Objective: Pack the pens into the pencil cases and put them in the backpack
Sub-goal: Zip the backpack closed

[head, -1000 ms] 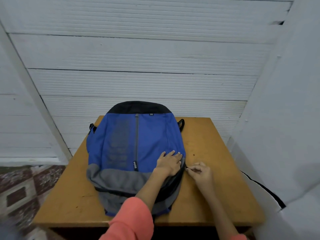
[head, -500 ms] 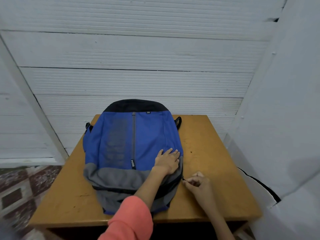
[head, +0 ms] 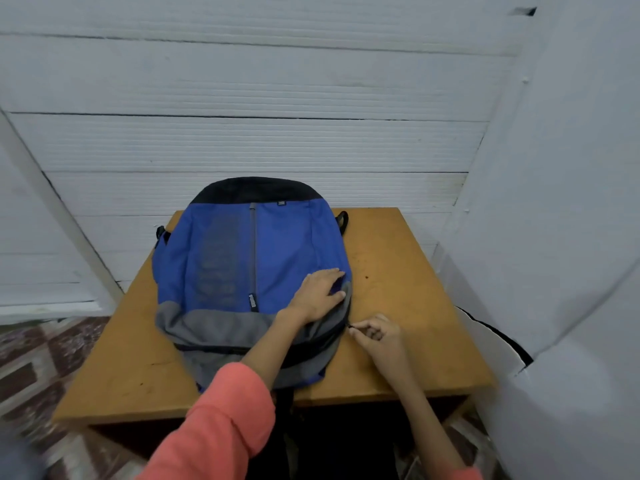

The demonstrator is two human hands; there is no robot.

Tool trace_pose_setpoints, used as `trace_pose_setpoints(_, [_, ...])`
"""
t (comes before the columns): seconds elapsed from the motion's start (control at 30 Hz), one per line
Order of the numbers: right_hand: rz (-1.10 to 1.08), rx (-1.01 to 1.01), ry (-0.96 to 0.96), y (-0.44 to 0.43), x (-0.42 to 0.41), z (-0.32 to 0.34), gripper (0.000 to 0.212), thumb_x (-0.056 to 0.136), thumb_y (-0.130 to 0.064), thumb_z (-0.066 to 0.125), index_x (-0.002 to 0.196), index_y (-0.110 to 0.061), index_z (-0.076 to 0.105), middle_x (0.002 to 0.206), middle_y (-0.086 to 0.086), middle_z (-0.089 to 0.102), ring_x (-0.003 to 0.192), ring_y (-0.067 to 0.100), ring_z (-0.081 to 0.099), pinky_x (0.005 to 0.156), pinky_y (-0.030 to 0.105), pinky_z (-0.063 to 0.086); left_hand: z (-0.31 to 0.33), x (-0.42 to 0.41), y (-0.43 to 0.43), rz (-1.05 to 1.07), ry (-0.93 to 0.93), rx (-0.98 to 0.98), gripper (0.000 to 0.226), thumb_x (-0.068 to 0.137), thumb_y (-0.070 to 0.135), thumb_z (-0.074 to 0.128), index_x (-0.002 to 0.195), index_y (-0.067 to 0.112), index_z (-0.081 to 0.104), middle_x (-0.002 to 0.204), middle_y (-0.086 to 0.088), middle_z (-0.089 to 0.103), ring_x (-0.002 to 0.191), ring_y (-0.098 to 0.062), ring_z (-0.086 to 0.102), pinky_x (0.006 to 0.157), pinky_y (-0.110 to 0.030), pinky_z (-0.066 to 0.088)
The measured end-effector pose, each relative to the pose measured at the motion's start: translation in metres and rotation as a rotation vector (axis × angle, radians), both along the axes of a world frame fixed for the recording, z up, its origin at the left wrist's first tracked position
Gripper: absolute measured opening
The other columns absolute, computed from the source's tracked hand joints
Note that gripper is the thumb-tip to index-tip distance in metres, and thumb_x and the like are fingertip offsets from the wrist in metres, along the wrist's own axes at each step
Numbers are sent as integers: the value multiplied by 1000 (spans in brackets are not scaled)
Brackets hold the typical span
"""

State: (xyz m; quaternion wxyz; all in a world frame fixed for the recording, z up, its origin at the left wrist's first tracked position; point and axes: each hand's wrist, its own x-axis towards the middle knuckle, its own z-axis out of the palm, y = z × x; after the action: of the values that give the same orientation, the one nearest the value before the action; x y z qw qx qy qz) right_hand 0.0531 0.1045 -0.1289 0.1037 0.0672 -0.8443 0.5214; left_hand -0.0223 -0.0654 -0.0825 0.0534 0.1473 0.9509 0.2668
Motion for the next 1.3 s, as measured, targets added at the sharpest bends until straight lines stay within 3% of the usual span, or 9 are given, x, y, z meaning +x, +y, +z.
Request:
trace_pose_setpoints(0.1, [-2, 18, -5, 1, -3, -2, 10, 78, -10, 78, 77, -20, 74, 68, -8, 55, 60, 6, 53, 57, 15, 41, 9, 8, -3, 101, 152, 41, 53, 89, 42, 62, 134, 17, 48, 132, -2, 47, 125, -19, 39, 91, -38, 45])
trace_pose_setpoints(0.23, [-11, 4, 12, 1, -2, -3, 15, 78, -7, 77, 77, -21, 72, 69, -8, 56, 60, 7, 52, 58, 18, 43, 19, 18, 3, 153, 170, -228, 51, 76, 68, 62, 89, 19, 65, 93, 3, 64, 92, -16, 56, 69, -33, 42])
trace_pose_setpoints(0.43, [-1, 15, 25, 1, -2, -2, 9, 80, -9, 76, 80, -18, 74, 69, -10, 55, 59, 5, 52, 57, 15, 41, 27, 20, 16, 164, 78, -403, 47, 78, 65, 63, 76, 18, 66, 68, 4, 57, 75, -16, 54, 74, -32, 32])
trace_pose_setpoints(0.63, [-8, 58, 82, -3, 1, -3, 7, 75, -19, 74, 71, -21, 69, 66, -6, 54, 55, 5, 50, 54, 24, 42, 21, 21, 17, 152, -2, -241, 33, 83, 44, 68, 60, 23, 58, 75, 3, 63, 76, -16, 56, 72, -31, 33])
trace_pose_setpoints(0.77, [16, 116, 92, -16, 27, -3, 13, 74, -21, 72, 65, -18, 64, 65, -1, 52, 55, 13, 51, 54, 35, 45, 15, 21, 13, 164, -17, -157, 27, 84, 44, 68, 71, 21, 69, 80, 2, 69, 79, -15, 59, 71, -30, 33])
trace_pose_setpoints(0.9, [63, 90, 64, -38, 59, 7, 32, 74, -9, 73, 58, -29, 55, 61, -8, 43, 55, 8, 46, 53, 21, 35, 11, 19, 10, 170, -48, -106, 30, 83, 45, 69, 75, 17, 74, 82, 1, 71, 82, -16, 62, 68, -29, 36])
trace_pose_setpoints(1.1, [170, 97, 206, -80, 89, 11, 18, 74, -17, 66, 61, -17, 53, 64, -11, 41, 52, 5, 42, 48, 22, 32, 11, 19, 5, 183, -95, -28, 26, 82, 44, 70, 75, 19, 73, 85, 2, 72, 83, -15, 62, 63, -28, 41])
trace_pose_setpoints(1.2, [171, 88, 174, -85, 92, 5, 14, 74, -19, 66, 64, -16, 57, 66, -10, 46, 54, 6, 46, 48, 23, 37, 12, 21, 2, 175, -99, 7, 26, 84, 43, 70, 77, 18, 73, 87, 3, 72, 84, -15, 62, 64, -29, 41])
trace_pose_setpoints(1.3, [185, 39, 83, -79, 93, 1, 10, 76, -13, 73, 70, -12, 66, 69, -18, 49, 59, 3, 50, 53, 13, 36, 14, 26, -4, 138, -81, 65, 27, 86, 44, 67, 72, 22, 68, 80, 6, 67, 78, -13, 58, 65, -29, 42])
